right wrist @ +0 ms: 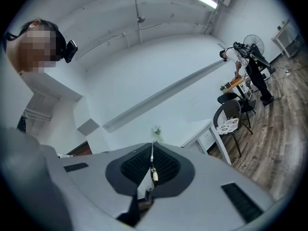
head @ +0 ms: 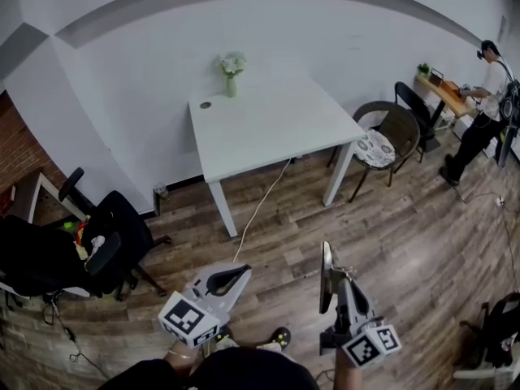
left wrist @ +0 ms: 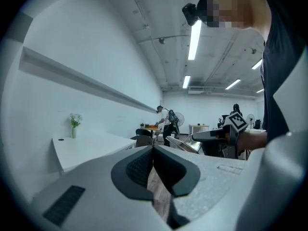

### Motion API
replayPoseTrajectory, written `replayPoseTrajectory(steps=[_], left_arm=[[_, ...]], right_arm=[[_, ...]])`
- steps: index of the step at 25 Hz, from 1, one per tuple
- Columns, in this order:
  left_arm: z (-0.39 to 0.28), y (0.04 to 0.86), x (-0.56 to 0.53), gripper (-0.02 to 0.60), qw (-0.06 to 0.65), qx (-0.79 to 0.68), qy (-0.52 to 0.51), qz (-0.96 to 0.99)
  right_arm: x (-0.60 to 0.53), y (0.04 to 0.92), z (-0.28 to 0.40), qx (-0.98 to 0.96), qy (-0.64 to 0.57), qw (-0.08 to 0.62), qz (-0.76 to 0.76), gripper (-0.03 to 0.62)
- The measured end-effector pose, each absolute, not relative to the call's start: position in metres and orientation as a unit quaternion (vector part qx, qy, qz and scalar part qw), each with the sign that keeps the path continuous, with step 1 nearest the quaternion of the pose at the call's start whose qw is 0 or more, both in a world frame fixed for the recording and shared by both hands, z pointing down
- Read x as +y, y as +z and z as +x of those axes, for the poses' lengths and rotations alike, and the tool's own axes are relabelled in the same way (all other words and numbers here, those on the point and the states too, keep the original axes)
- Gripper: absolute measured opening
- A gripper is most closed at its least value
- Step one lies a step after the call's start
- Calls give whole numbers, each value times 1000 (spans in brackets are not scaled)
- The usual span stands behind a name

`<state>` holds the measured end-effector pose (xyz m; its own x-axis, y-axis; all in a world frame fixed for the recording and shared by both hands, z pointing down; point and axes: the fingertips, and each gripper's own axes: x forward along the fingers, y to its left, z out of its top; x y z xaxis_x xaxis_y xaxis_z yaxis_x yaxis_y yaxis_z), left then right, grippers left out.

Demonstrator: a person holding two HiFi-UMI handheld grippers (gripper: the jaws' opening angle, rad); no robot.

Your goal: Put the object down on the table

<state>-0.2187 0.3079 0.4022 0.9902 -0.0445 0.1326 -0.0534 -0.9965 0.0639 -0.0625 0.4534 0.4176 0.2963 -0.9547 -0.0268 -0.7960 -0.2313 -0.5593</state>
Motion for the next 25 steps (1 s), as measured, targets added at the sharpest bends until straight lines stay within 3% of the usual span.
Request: replayPoseTrajectory(steps=[13, 25], left_arm=[[-194, 404, 345, -2, 19, -27, 74, 997], [-181, 404, 309, -2, 17, -24, 52, 998]], right_arm=[[498, 420, -32, 567, -154, 255, -768, 0], [479, 412, -19, 560, -145, 255, -775, 0]])
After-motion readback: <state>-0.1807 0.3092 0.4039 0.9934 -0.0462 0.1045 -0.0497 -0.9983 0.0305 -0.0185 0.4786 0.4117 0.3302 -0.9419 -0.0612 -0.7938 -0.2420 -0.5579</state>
